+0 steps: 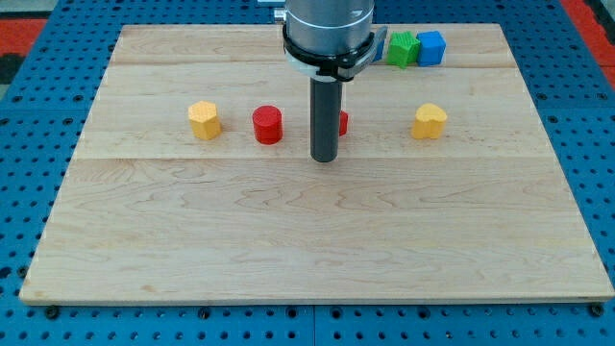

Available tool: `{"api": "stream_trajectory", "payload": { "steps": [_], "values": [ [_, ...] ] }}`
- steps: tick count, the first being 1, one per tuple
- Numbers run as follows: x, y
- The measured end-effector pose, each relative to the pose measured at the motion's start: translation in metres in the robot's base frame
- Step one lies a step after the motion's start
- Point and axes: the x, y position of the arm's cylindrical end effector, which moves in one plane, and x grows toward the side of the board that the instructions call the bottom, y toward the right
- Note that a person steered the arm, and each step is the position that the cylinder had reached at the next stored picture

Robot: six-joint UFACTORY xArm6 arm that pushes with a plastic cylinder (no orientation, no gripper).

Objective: Push the yellow heart diagonally bottom right side of the blue cube

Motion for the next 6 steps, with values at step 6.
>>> {"api": "stream_trajectory", "payload": {
  "steps": [6],
  "values": [
    [-0.035, 0.104]
  ]
}}
